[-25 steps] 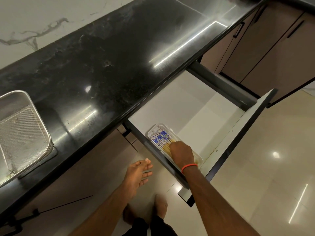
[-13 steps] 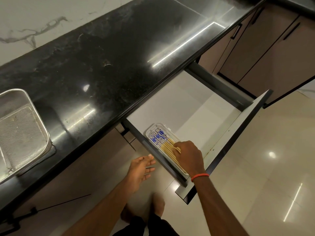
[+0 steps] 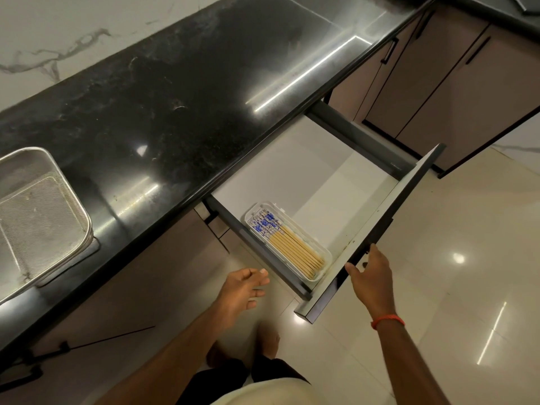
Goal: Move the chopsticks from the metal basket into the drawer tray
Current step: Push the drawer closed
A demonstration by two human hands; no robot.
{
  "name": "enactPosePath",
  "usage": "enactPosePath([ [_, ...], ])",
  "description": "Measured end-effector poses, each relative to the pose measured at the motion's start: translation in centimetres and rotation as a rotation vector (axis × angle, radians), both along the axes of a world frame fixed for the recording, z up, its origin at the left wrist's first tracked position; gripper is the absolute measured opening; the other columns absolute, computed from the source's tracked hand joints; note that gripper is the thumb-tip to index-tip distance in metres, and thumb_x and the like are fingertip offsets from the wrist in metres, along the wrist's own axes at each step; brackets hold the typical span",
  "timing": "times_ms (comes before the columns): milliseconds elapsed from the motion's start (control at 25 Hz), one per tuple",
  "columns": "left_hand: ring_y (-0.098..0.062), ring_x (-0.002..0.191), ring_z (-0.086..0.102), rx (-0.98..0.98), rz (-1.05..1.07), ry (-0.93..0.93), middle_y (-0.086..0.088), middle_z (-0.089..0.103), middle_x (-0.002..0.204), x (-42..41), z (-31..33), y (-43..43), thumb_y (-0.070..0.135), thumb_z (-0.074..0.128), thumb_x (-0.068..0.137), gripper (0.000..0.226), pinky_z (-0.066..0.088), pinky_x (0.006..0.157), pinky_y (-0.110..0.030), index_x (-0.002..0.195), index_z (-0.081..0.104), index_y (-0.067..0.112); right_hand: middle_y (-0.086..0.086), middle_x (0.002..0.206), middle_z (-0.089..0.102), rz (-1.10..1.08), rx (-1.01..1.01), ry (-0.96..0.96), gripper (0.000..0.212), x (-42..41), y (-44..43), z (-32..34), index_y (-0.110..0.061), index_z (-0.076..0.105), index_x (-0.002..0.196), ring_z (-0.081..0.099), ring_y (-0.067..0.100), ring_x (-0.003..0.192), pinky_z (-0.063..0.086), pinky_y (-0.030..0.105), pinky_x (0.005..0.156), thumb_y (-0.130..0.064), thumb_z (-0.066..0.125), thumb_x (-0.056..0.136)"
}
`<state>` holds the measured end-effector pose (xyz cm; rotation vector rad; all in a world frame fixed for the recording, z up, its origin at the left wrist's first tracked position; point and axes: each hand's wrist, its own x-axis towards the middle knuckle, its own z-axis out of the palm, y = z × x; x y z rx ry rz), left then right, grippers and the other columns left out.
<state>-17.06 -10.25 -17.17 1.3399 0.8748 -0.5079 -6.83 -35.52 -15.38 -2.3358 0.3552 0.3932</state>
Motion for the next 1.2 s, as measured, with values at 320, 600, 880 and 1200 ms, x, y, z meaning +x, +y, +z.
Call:
enactPosePath([
  [320,-0.02,0.101,0.072,-0.149,-0.35,0.075,0.006,0.072,0.116,-1.6,1.0,-2.1,0.054,0.07,0.087,0.038,0.061,0.065,-0.029,0.116,0.069,0.029,0.017,0.109,0.068,-0.043,-0.023,0.01,0.025,1.6,2.2,0.2,-0.007,0.052,0.101,0.065,0.037,0.105,0.047,0.028,0.08,-0.001,0.071,0.086],
  [600,-0.026,0.122,0.061,-0.1,-0.331,0.032,-0.003,0.05,0.15,-0.5,1.9,-1.4,0.043,0.062,0.096,0.062,0.056,0.077,-0.026,0.151,0.04,0.022,0.017,0.142,0.056,-0.007,0.133,-0.014,0.066,3.0,6.1,-1.5,-0.005,0.04,0.147,0.049,0.035,0.135,0.045,0.046,0.11,-0.011,0.072,0.09],
  [880,-0.022,0.095,0.065,0.03,-0.023,-0.073,0.002,0.065,0.103,0.2,1.6,1.1,0.036,0.066,0.095,0.02,0.056,0.093,-0.048,0.11,0.064,0.024,0.016,0.145,0.052,-0.009,0.354,0.043,0.067,6.1,13.2,-0.4,-0.011,0.034,0.151,0.052,0.034,0.132,0.047,0.042,0.106,-0.007,0.065,0.093],
  [1200,-0.025,0.1,0.07,0.138,0.078,-0.231,0.006,0.067,0.103,1.6,4.8,5.6,0.039,0.067,0.095,0.013,0.06,0.082,-0.038,0.105,0.061,0.033,0.006,0.109,0.07,0.325,0.509,0.18,0.009,7.9,17.0,2.6,-0.021,0.066,0.105,0.067,0.02,0.104,0.053,0.023,0.068,-0.025,0.061,0.098],
])
